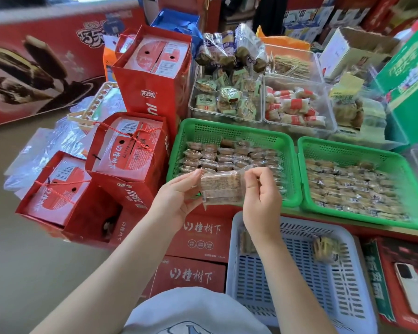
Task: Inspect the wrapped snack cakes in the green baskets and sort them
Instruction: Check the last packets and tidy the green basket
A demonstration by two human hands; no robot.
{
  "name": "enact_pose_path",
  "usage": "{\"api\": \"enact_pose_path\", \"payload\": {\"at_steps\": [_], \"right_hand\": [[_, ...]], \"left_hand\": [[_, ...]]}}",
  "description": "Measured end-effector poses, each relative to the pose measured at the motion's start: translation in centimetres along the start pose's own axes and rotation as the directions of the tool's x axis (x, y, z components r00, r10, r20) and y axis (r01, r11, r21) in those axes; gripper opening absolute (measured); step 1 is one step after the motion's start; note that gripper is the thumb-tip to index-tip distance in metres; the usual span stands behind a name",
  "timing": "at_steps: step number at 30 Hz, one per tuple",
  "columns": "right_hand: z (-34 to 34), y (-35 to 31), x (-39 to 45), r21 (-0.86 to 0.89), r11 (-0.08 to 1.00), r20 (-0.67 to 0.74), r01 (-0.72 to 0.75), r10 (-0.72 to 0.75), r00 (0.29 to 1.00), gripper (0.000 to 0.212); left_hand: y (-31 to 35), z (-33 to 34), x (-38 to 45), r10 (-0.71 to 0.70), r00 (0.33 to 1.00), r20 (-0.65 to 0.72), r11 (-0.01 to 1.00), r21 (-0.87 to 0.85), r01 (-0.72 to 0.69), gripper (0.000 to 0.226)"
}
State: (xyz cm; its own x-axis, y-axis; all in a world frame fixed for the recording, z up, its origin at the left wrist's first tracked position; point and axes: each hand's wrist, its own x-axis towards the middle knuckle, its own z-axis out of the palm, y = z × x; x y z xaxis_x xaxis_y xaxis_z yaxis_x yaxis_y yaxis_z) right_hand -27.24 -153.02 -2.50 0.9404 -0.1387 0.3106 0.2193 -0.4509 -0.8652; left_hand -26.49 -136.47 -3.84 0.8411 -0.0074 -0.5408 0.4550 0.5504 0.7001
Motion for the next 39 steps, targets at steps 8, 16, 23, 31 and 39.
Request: {"api": "enact_pose_path", "payload": {"at_steps": [8, 16, 23, 31, 39], "right_hand": [[-2.2, 0.2, 0.6, 0.473, 0.661, 0.377, -0.582, 0.445, 0.812, 0.037], [-2.0, 1.2, 1.0, 0.657, 0.375, 0.457, -0.654, 0.491, 0.741, 0.015], [-0.7, 2.1, 2.6, 0.694, 0.207, 0.364, -0.690, 0.725, 0.584, 0.018], [0.2, 3.1, 4.8, 0.660, 0.182, 0.467, -0.729, 0.661, 0.587, 0.018], [3.1, 5.7, 7.2, 0.601, 0.221, 0.578, -0.768, 0.544, 0.608, 0.036]], "left_hand": [[0.1, -0.3, -1.5, 0.086, 0.967, 0.238, 0.990, 0.093, -0.111, 0.025], [0.6, 1.1, -1.0, 0.147, 0.963, 0.226, 0.959, 0.206, -0.194, 0.017], [0.0, 2.3, -0.5, 0.387, 0.895, 0.221, 0.641, 0.633, -0.433, 0.020], [0.9, 1.8, 2.7, 0.450, 0.886, 0.110, 0.681, 0.600, -0.420, 0.011], [2.2, 0.8, 8.7, 0.215, 0.975, -0.061, 0.926, 0.329, -0.183, 0.015]]}}
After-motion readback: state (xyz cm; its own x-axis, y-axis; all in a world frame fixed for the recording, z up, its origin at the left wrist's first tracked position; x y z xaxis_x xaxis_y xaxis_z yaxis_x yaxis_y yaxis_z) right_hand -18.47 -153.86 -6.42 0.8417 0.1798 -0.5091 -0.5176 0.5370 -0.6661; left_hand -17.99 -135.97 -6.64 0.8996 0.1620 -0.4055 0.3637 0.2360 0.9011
